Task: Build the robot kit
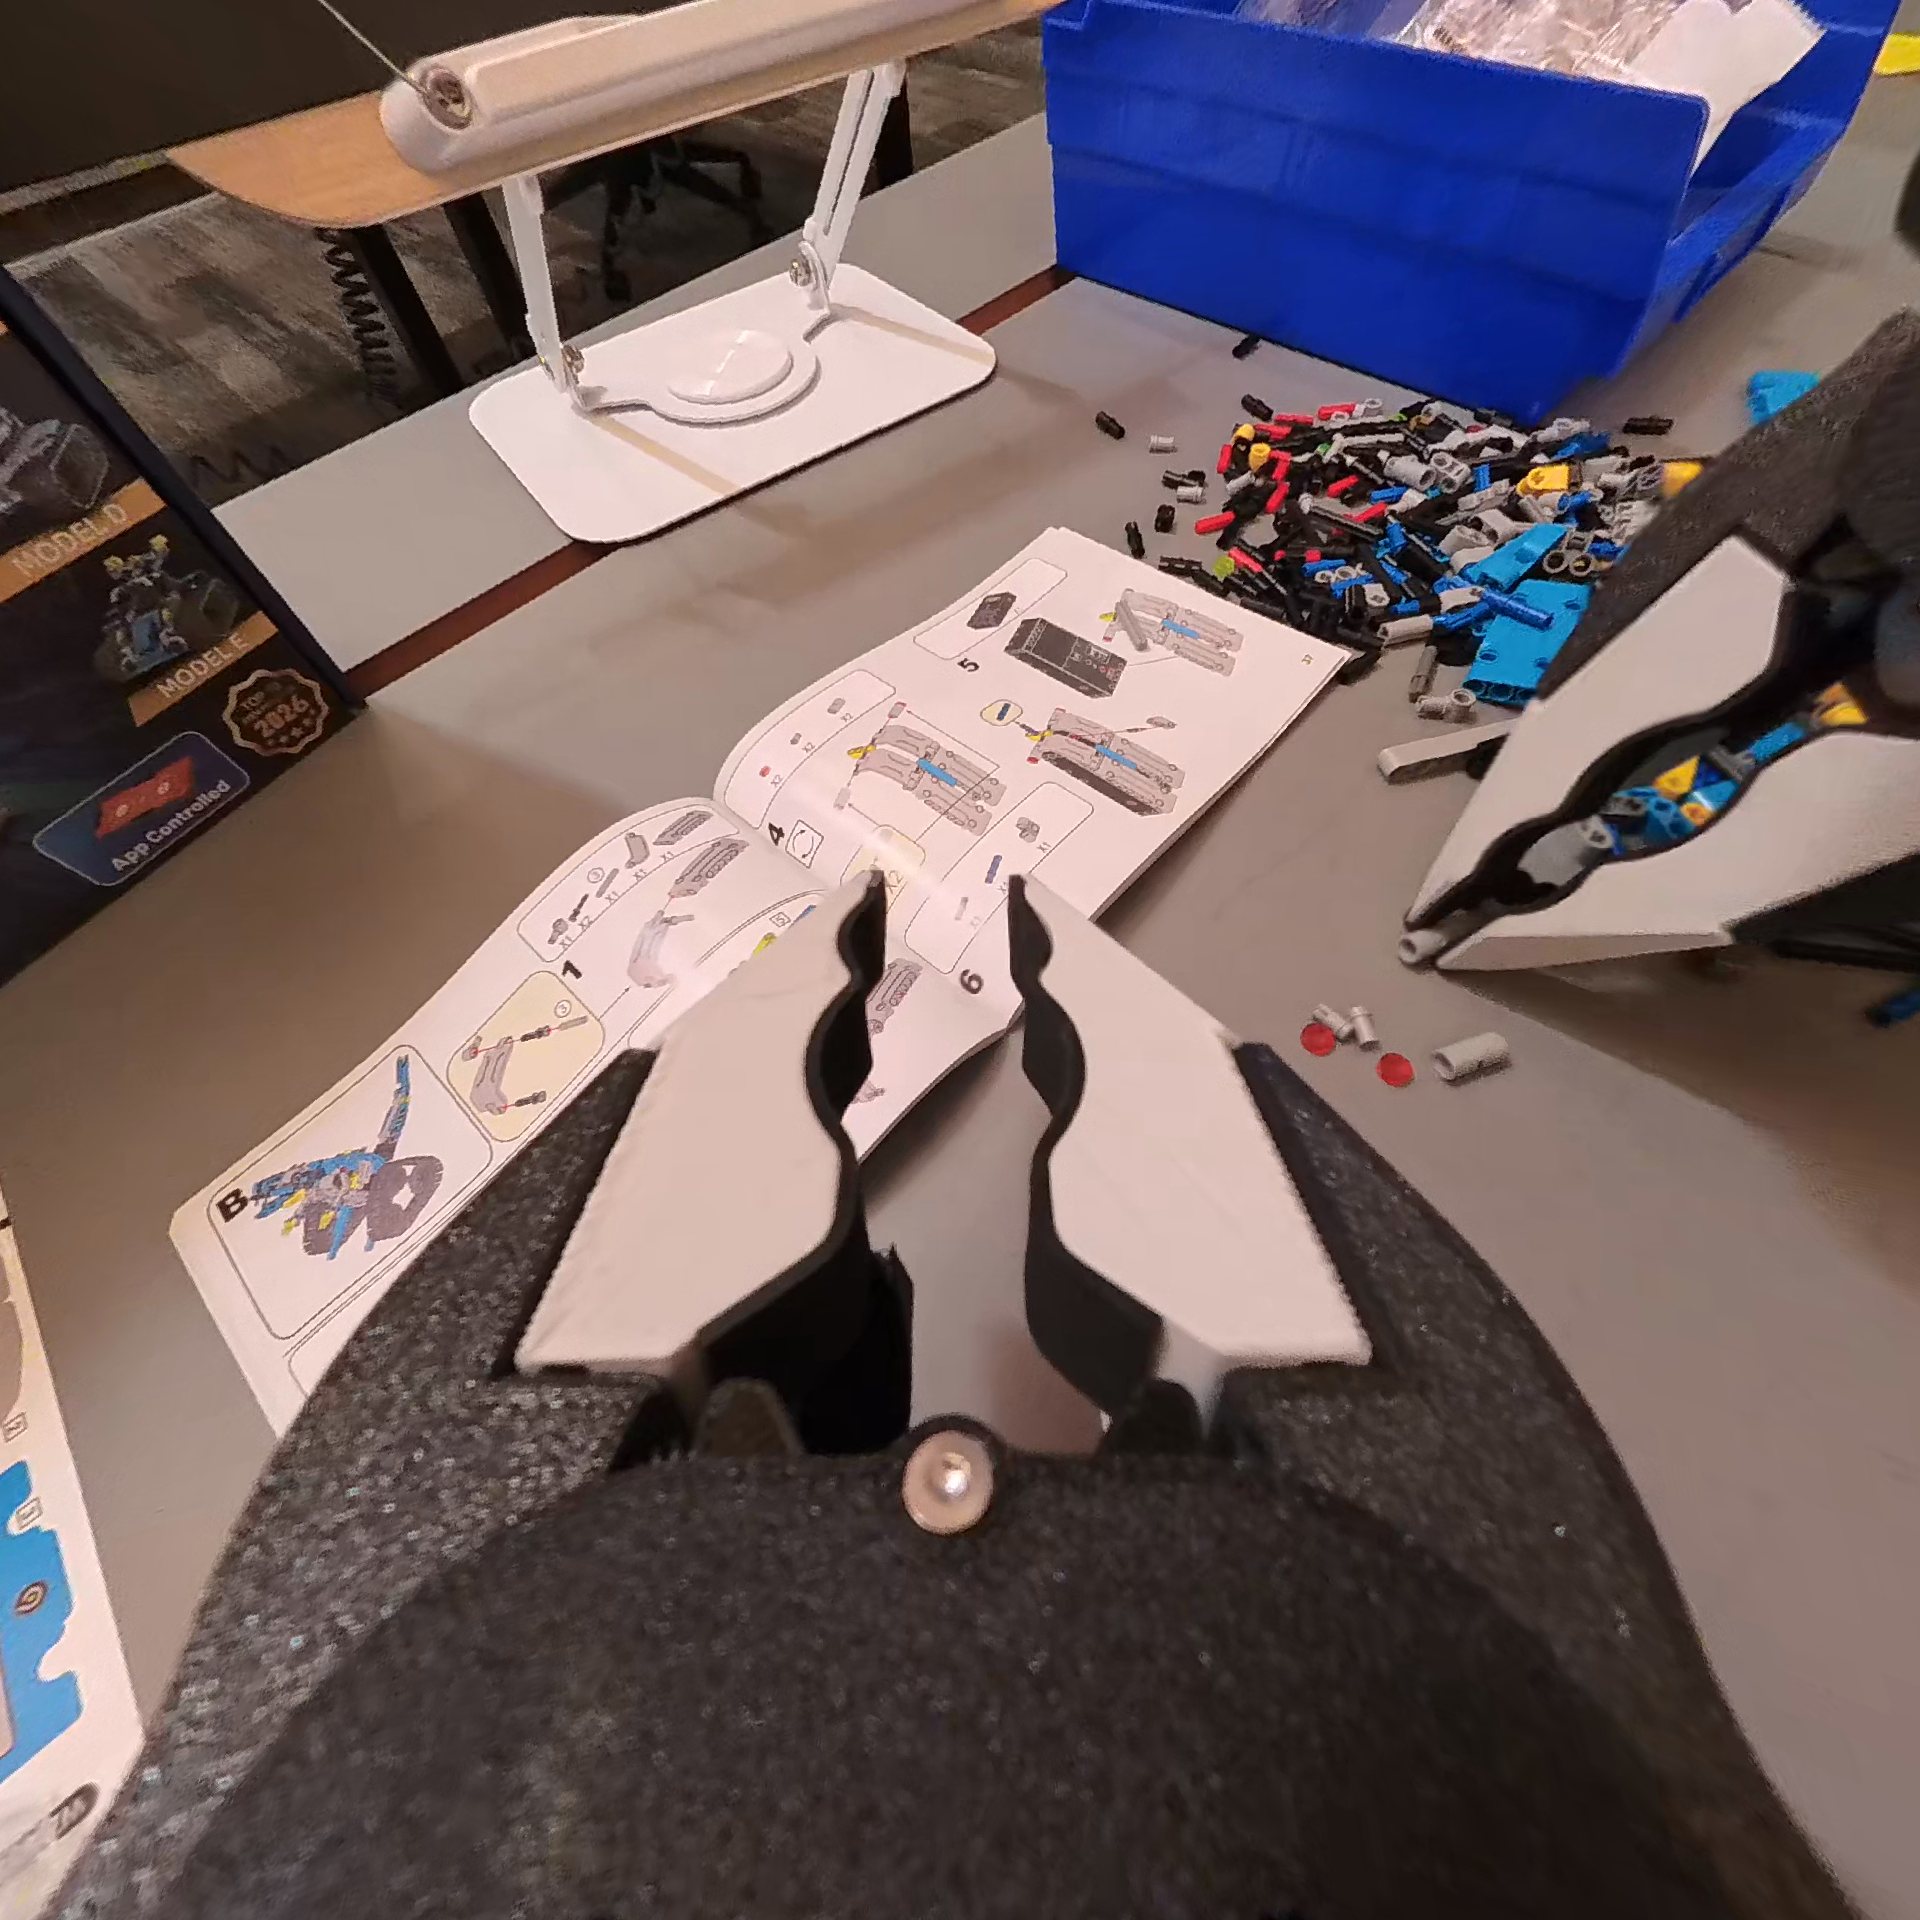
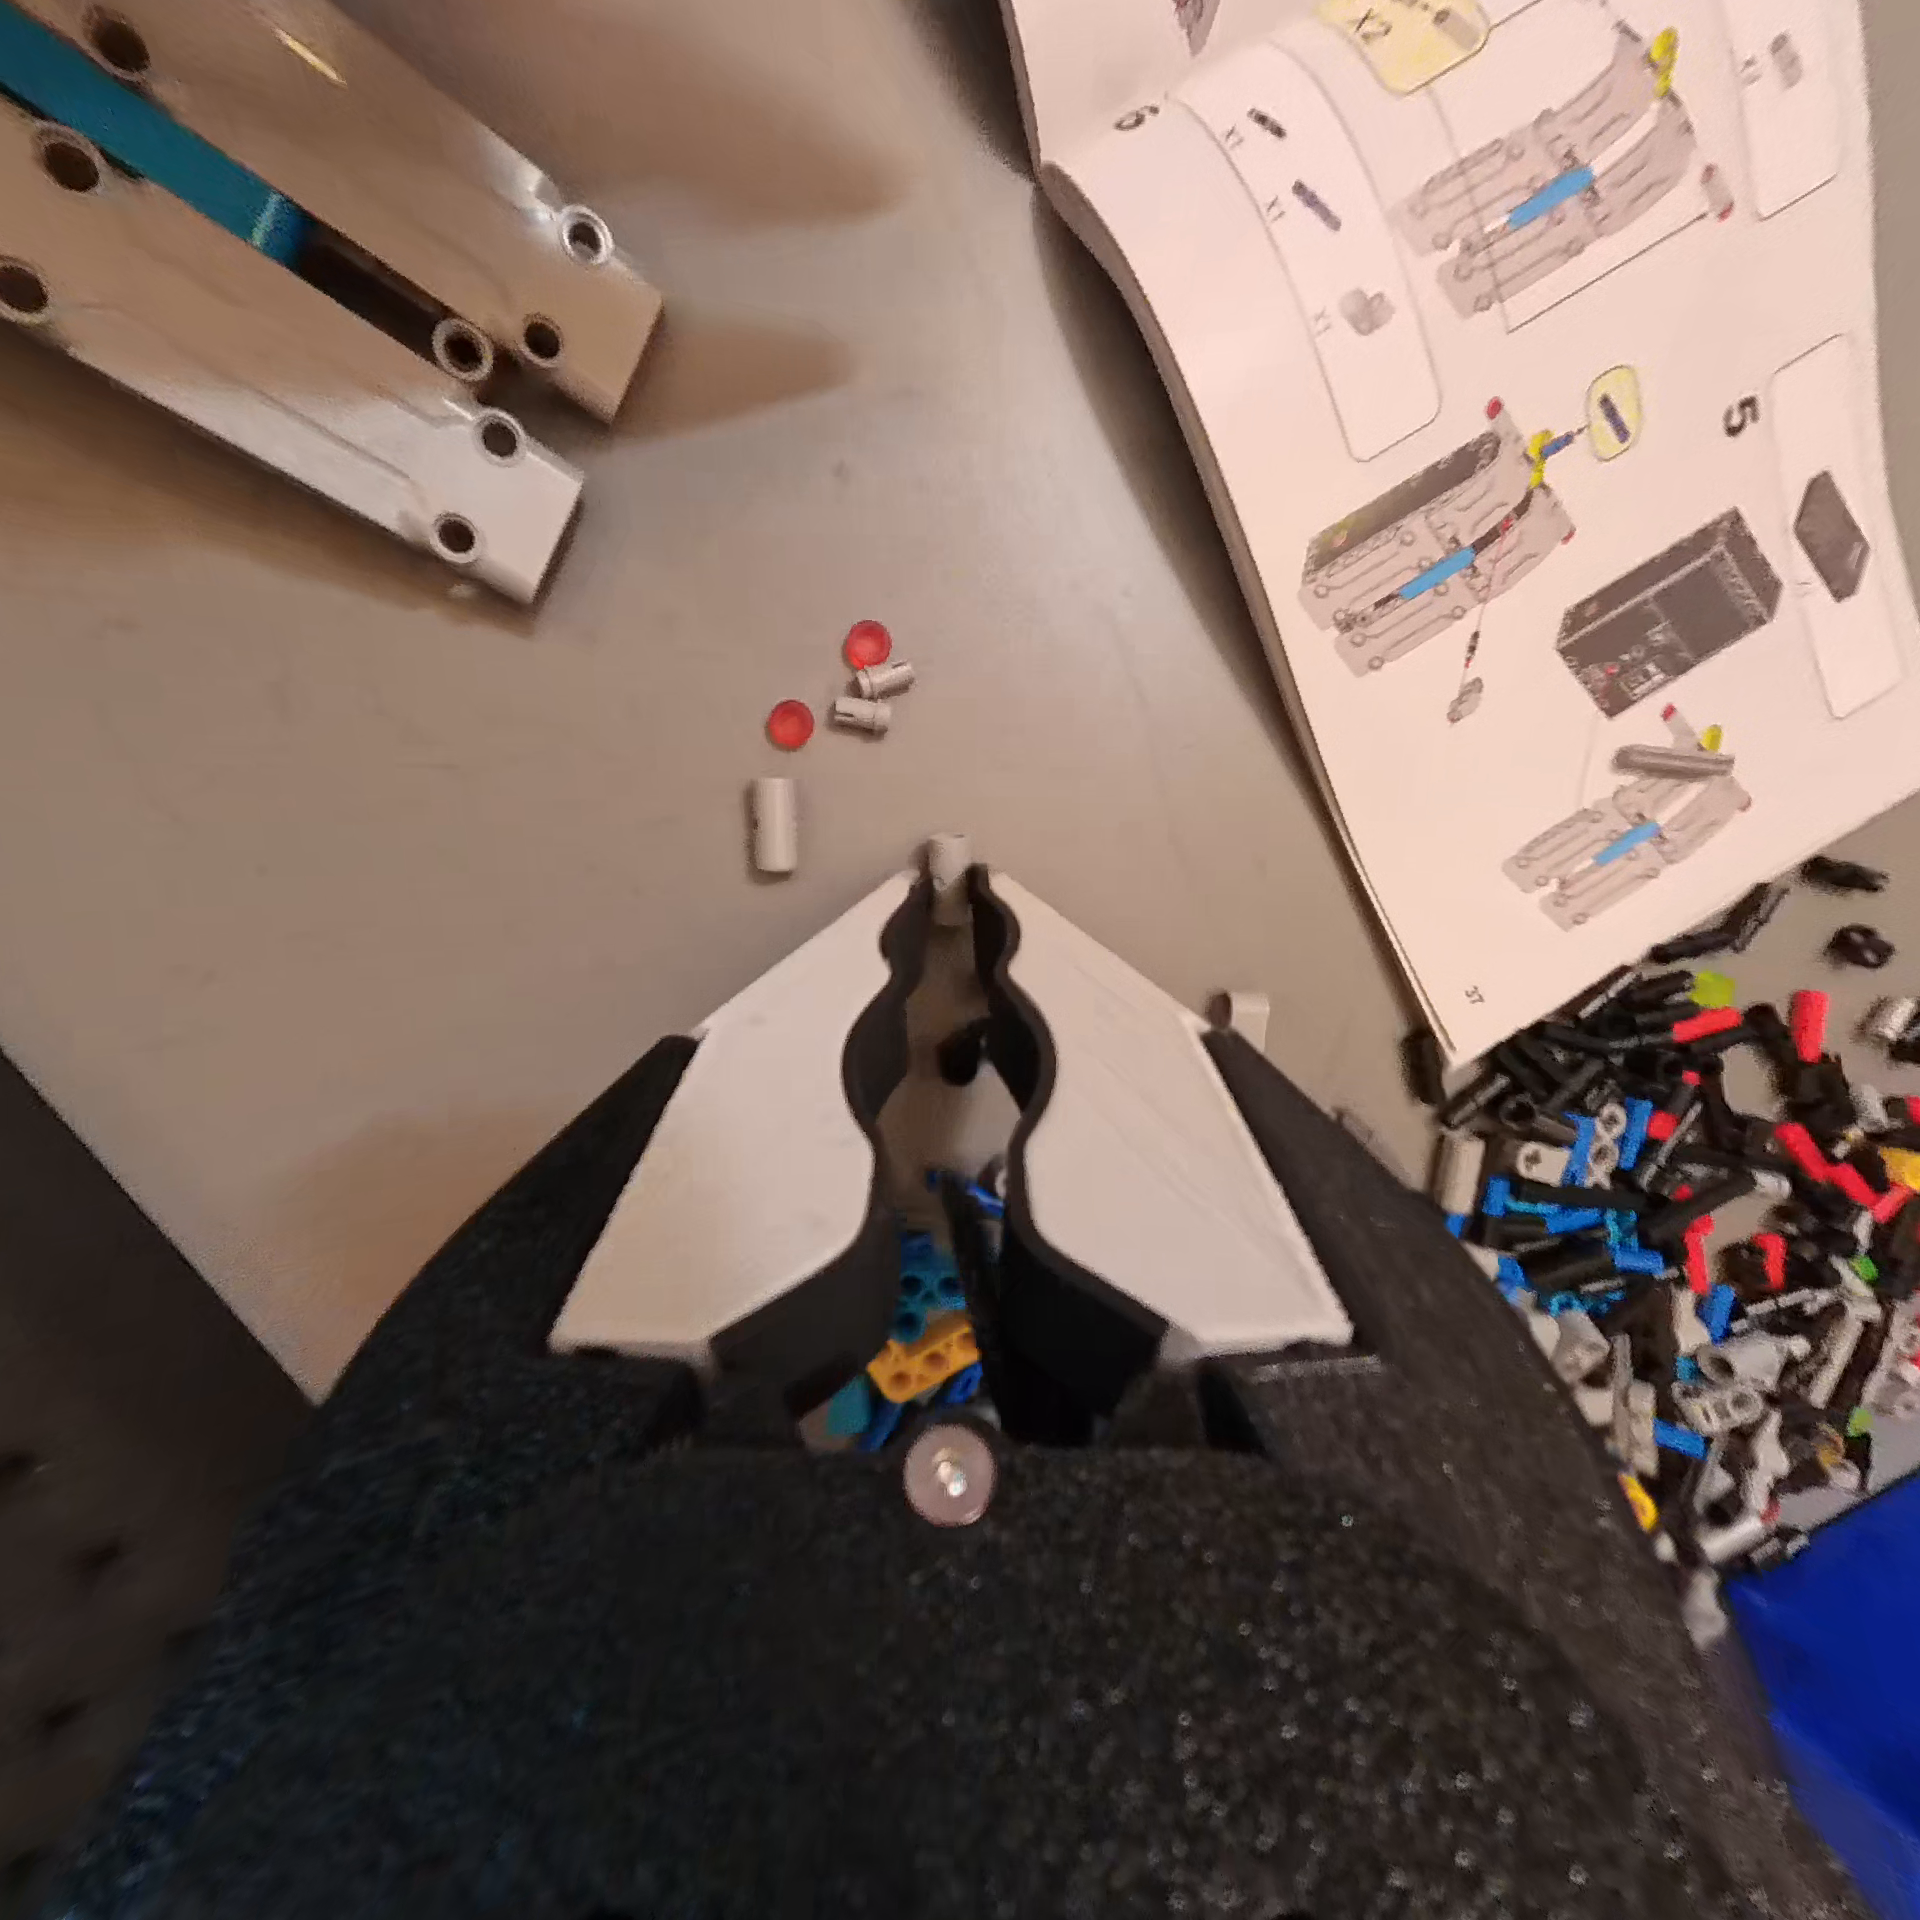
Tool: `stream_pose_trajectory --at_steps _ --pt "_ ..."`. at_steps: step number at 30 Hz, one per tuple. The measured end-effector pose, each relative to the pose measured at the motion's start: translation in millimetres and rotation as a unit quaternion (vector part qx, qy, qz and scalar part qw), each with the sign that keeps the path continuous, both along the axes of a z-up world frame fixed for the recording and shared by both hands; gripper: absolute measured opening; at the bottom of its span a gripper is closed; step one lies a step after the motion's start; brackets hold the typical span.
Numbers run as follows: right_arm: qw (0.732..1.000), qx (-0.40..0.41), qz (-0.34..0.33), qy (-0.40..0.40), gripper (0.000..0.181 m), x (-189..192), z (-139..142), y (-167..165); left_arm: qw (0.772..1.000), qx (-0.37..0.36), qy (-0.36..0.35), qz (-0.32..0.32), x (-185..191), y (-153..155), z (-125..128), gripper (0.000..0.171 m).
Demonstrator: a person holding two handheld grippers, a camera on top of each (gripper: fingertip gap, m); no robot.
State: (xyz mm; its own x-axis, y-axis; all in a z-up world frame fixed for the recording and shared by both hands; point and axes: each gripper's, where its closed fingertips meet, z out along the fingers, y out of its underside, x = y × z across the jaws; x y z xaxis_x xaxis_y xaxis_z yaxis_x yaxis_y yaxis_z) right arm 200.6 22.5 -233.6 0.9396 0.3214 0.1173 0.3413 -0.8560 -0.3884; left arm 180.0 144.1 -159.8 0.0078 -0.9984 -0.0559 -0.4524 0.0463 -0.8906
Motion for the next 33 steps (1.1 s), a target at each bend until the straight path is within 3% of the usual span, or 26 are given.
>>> stream_pose_trajectory --at_steps 11,22,33 --pt "0.999 0.020 -0.005 0.036 0.006 2.6 0.9 5.5 1.000 0.002 0.021 -0.002 -2.8 -1.9 -5.2 0.022" --pt "0.999 0.021 -0.013 0.028 0.006 -8.4 0.1 7.5 1.000 -0.002 -0.019 -0.010 -5.4 -13.4 12.5 0.022" --pt "0.997 0.038 -0.020 0.068 0.007 -8.2 -0.1 7.1 1.000 -0.012 -0.002 0.003 -6.7 -4.6 1.9 0.022"
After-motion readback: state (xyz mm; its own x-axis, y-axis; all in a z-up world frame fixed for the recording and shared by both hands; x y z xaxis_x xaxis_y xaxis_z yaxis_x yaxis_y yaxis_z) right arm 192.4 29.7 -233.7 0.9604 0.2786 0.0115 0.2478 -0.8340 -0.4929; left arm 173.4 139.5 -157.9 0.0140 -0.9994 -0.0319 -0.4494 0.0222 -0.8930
